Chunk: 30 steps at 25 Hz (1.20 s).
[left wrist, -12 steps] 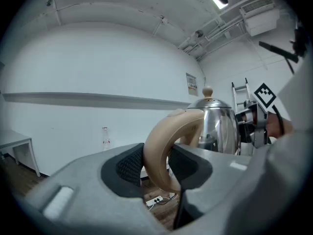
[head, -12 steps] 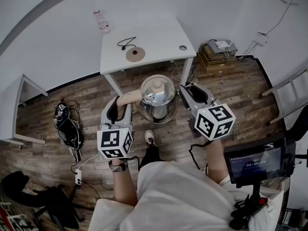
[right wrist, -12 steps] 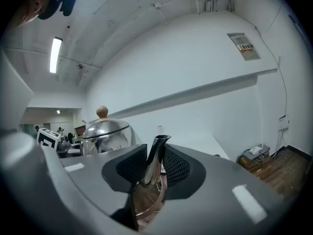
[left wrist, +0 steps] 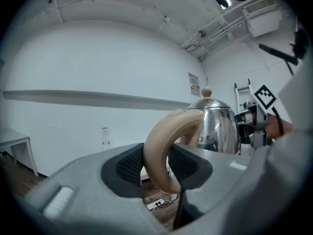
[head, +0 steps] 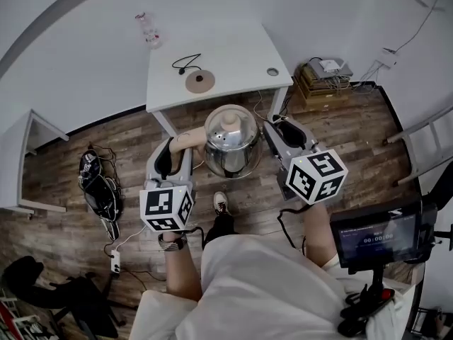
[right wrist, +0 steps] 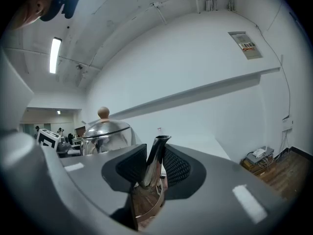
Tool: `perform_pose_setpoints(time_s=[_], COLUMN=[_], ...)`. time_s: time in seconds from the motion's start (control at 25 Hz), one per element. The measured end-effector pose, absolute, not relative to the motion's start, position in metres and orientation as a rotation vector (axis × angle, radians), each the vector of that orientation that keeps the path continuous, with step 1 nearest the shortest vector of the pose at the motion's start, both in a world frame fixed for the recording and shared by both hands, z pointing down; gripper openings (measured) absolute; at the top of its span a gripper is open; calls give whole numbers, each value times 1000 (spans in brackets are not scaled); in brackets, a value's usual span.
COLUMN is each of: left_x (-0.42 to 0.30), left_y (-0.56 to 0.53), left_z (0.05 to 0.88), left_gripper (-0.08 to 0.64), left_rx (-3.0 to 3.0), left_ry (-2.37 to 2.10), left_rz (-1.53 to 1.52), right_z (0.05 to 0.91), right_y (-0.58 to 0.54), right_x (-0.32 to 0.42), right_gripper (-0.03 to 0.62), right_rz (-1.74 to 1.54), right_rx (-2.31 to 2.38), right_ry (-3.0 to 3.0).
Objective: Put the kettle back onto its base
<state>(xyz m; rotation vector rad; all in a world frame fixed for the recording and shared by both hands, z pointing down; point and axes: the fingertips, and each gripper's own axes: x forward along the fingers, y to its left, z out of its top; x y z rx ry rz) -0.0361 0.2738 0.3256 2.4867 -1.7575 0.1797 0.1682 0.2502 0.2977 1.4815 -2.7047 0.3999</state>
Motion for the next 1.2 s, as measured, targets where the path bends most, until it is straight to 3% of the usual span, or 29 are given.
perform_pose_setpoints(time_s=[0.88,1.2], left_x=[-60,-106], left_y=[128,66], left_z=[349,362], left_gripper=[158,158], left_rx=[2475,2480], left_ry=[-1703,-1692], left_rz=[180,188], right_z=[316,333], right_y=[104,45], right_x=[144,98], right_gripper=[104,104], right_rz=[443,467], right_rx=[1510,1514], right_ry=[-2650,-2644])
